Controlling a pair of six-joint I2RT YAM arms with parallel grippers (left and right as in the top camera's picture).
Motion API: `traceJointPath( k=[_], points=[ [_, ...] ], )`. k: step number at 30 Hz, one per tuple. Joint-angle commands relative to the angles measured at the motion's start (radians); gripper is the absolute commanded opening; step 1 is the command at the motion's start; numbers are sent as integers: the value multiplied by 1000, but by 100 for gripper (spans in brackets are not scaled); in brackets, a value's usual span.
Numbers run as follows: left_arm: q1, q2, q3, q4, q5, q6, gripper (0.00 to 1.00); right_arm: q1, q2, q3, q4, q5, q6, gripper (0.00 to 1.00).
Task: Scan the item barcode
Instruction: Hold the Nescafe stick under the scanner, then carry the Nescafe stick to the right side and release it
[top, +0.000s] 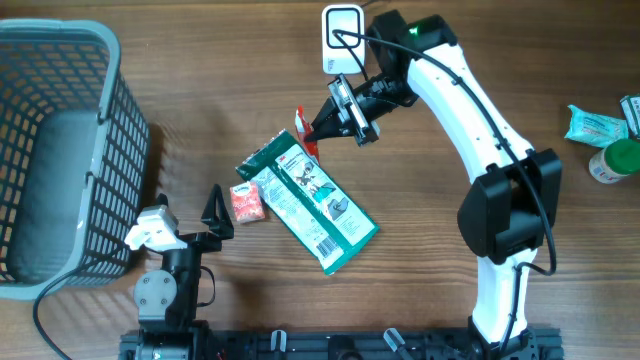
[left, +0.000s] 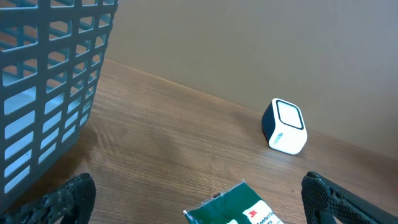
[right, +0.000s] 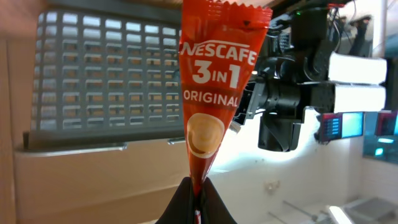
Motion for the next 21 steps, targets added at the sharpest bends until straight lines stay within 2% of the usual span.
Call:
traceJointPath(
  k=[1,2,4,5,6,8,9,11,15,21],
  points=[
    [-3,-9,-6,3,5,12,100,4,11,-13,-50,6,23,4],
    [-3,-9,-6,3,5,12,100,4,11,-13,-71,10,-13,4],
    [-3,-9,-6,3,5,12,100,4,11,-13,-21,117,-266,4],
    [-3,-9,-6,3,5,12,100,4,11,-13,56,220,-342,4],
    [-3,-9,-6,3,5,12,100,4,11,-13,163,362,-501,4],
    [-3,-9,-6,3,5,12,100,4,11,-13,255,488,-587,4],
    [-3,-9,-6,3,5,12,100,3,11,-13,347,573,-600,5],
    [-3,-9,-6,3,5,12,100,3,18,-13,534,600,-586,5],
    [-3,-9,-6,3,5,12,100,-10,90,-13,844,715,-435,5],
    [-3,-9,-6,3,5,12,100,-20,208,-12,1094,943,-243,5]
  ],
)
